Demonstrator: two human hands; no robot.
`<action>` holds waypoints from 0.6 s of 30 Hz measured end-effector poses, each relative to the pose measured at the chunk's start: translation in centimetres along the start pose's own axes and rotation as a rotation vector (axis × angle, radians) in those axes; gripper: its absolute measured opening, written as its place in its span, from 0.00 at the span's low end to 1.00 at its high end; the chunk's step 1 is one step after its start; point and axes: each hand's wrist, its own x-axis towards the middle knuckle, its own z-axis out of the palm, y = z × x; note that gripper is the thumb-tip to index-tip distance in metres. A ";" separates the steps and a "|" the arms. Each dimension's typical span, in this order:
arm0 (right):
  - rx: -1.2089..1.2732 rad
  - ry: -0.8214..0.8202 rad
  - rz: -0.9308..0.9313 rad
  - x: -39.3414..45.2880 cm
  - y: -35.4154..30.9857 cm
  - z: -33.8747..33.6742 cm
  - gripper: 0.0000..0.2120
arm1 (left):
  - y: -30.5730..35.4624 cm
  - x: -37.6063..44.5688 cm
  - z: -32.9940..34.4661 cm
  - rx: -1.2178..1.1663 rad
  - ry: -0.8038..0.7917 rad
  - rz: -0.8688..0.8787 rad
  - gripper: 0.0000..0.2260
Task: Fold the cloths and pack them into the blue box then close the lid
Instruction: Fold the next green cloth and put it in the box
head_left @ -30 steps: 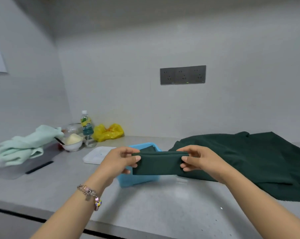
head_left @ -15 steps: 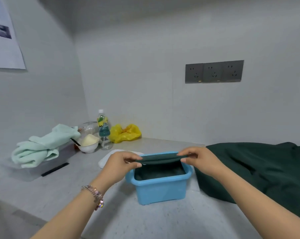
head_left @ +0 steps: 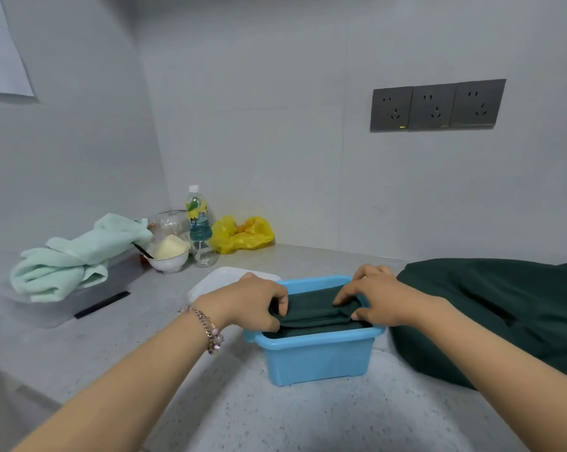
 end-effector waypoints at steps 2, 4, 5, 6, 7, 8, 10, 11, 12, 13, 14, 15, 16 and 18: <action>-0.082 -0.043 -0.043 0.6 -0.5 -0.2 0.17 | 0.6 0.5 -0.2 0.004 -0.025 -0.014 0.10; -0.180 -0.059 -0.070 1.5 -1.1 -0.4 0.18 | 1.2 1.2 -0.4 0.066 -0.031 -0.010 0.14; -0.211 -0.067 -0.064 1.9 -1.5 -0.4 0.19 | 1.5 1.7 -0.4 0.140 -0.033 0.006 0.16; -0.226 -0.082 -0.052 2.2 -1.9 -0.4 0.19 | 2.0 2.1 -0.3 0.215 -0.040 0.021 0.18; -0.238 -0.100 -0.042 2.6 -2.2 -0.4 0.21 | 2.4 2.4 -0.2 0.278 -0.056 0.028 0.20; -0.261 -0.123 -0.039 2.8 -2.5 -0.4 0.23 | 2.8 2.8 -0.1 0.313 -0.080 0.026 0.21; -0.333 -0.177 -0.043 3.2 -2.7 -0.3 0.25 | 3.2 3.3 0.1 0.330 -0.126 0.010 0.23; -0.356 -0.204 -0.038 3.4 -2.7 -0.3 0.25 | 3.4 3.4 0.1 0.330 -0.140 0.010 0.24; -0.368 -0.230 -0.028 3.5 -2.8 -0.2 0.25 | 3.3 3.5 0.2 0.325 -0.149 0.013 0.25; -0.384 -0.252 -0.019 3.6 -2.8 -0.2 0.25 | 3.3 3.6 0.2 0.317 -0.153 0.014 0.26; -0.400 -0.278 -0.016 3.7 -2.8 0.0 0.25 | 3.1 3.6 0.4 0.302 -0.165 0.008 0.27; -0.425 -0.297 -0.018 3.8 -2.9 0.0 0.25 | 2.9 3.6 0.4 0.284 -0.177 -0.005 0.29; -0.455 -0.316 -0.028 3.8 -2.9 0.2 0.25 | 2.7 3.7 0.5 0.271 -0.190 -0.017 0.30; -0.512 -0.331 -0.051 3.9 -2.8 0.5 0.26 | 2.5 3.8 0.8 0.269 -0.212 -0.028 0.30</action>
